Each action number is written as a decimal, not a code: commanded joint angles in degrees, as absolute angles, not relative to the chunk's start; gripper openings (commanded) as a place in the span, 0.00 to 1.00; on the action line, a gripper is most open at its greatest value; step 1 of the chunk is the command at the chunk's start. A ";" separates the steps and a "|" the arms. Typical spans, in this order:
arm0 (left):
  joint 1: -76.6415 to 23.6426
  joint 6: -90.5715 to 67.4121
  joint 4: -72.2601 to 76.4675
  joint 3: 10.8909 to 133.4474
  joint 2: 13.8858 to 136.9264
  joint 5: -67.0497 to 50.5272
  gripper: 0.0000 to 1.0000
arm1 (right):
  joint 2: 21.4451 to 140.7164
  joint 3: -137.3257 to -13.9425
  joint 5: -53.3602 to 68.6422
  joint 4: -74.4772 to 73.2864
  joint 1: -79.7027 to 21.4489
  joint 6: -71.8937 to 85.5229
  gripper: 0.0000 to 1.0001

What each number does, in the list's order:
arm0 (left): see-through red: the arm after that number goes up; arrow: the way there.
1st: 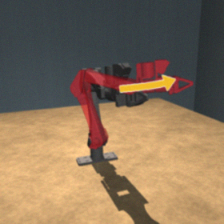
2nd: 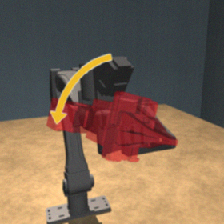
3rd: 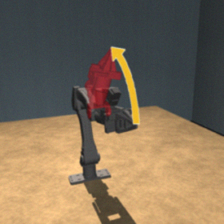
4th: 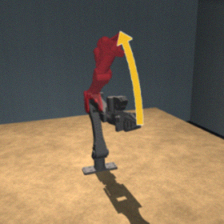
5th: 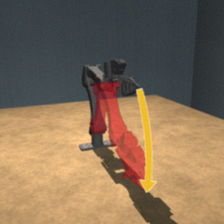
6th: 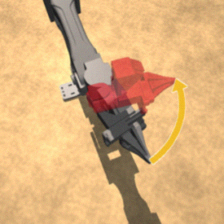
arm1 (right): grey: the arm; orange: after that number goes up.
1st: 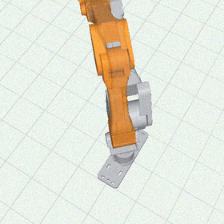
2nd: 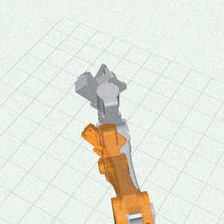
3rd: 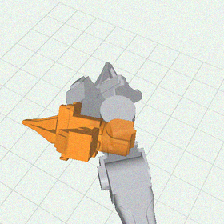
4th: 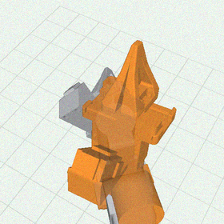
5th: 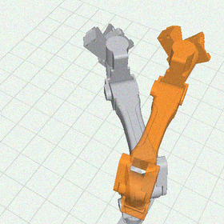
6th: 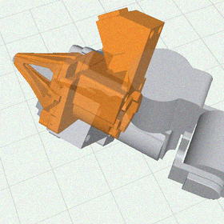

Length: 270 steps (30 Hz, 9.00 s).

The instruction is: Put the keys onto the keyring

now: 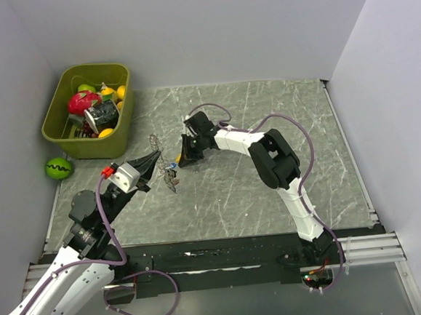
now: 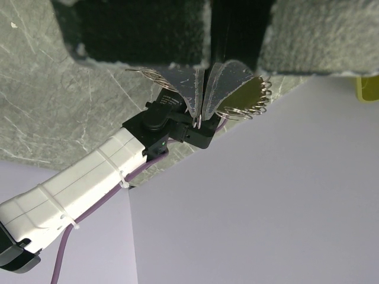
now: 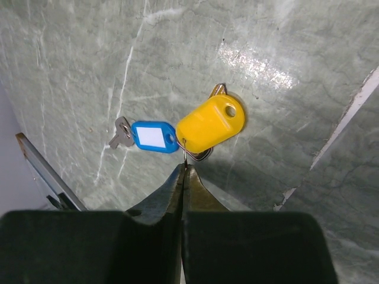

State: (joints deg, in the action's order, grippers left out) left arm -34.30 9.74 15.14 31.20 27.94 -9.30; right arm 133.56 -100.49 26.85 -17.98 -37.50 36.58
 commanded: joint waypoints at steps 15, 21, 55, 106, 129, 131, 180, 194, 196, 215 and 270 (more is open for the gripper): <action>-34.01 9.40 18.55 32.08 27.68 -9.93 0.01 | 123.49 -88.07 29.35 -8.44 -34.89 34.89 0.00; -34.01 9.32 18.28 32.17 27.60 -9.93 0.01 | 122.61 -87.02 28.65 -7.91 -34.63 34.28 0.37; -34.01 8.97 18.98 31.29 27.69 -10.46 0.01 | 130.25 -97.82 21.54 -18.45 -37.35 32.26 0.33; -34.01 14.41 26.10 29.27 42.98 -32.16 0.01 | 64.52 -60.91 37.69 -11.60 -32.17 -14.94 0.00; -34.28 12.48 25.93 31.90 42.80 -36.65 0.01 | 65.30 -65.65 51.77 -11.16 -31.81 -13.98 0.00; -34.28 12.04 25.32 32.52 43.06 -36.39 0.01 | 66.44 -66.79 51.68 -13.08 -32.60 -15.02 0.00; -34.28 9.32 26.63 33.22 46.41 -36.47 0.01 | 74.36 -71.37 31.21 -15.38 -46.23 -16.61 0.00; -34.28 9.93 24.17 33.40 44.91 -36.21 0.01 | 72.69 -68.47 22.41 -10.90 -46.49 -12.57 0.00; -34.28 10.19 23.65 33.57 44.56 -35.86 0.01 | 72.42 -67.94 21.63 -10.29 -46.41 -11.96 0.00; -34.28 8.26 27.95 30.85 42.45 -35.95 0.01 | 68.47 -63.64 22.59 -6.86 -46.23 -11.43 0.01; -34.28 0.44 49.04 28.83 45.17 -49.31 0.01 | 64.07 -58.01 55.02 8.61 -39.90 -3.17 0.41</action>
